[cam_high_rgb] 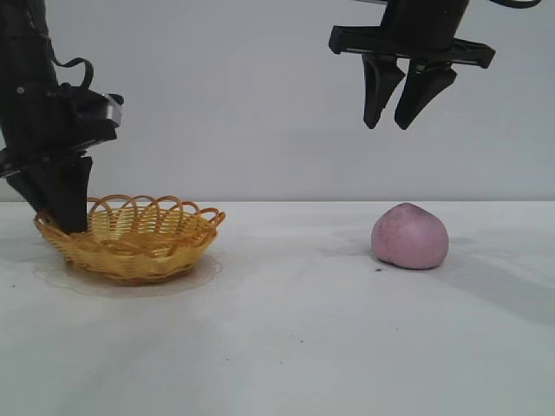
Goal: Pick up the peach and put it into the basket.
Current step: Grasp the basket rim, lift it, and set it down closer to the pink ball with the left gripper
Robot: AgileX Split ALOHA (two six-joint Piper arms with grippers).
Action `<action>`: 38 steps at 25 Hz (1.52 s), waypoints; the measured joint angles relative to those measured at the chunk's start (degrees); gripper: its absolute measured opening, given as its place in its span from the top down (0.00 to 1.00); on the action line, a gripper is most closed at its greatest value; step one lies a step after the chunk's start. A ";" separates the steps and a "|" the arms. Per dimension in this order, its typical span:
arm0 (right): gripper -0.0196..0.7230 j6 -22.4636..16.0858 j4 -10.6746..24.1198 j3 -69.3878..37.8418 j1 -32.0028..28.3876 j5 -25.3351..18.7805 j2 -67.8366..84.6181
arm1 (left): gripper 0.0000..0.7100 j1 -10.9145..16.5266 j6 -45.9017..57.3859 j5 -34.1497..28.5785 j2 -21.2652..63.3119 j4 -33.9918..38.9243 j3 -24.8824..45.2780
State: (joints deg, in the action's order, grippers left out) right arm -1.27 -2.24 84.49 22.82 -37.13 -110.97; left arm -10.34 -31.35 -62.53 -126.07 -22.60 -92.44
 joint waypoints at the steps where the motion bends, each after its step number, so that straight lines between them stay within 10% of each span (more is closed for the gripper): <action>1: 0.64 0.03 0.00 0.00 0.00 -0.04 0.00 | 1.00 -1.46 0.92 0.00 0.00 0.00 0.00; 5: 0.64 0.30 0.00 0.00 0.00 -0.64 0.00 | 1.00 -5.73 10.62 3.51 0.05 -0.38 0.00; 11: 0.64 0.65 0.00 0.00 0.00 -1.34 0.00 | 1.00 -5.06 16.31 8.09 0.96 -7.26 1.72; 21: 0.64 0.65 0.00 0.00 0.00 -1.09 0.00 | 1.00 -5.06 8.30 27.72 13.66 -33.25 31.76; 32: 0.64 0.65 0.00 0.00 0.00 -1.09 0.00 | 1.00 -5.06 4.23 30.53 14.52 -39.77 37.18; 38: 0.64 0.65 0.00 0.00 0.00 -1.09 0.00 | 0.65 -5.06 4.36 30.16 14.62 -39.77 37.27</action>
State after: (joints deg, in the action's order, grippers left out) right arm -0.62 -2.24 84.49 22.82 -38.23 -110.97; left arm -15.40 -26.99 -32.36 -111.45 -62.37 -55.17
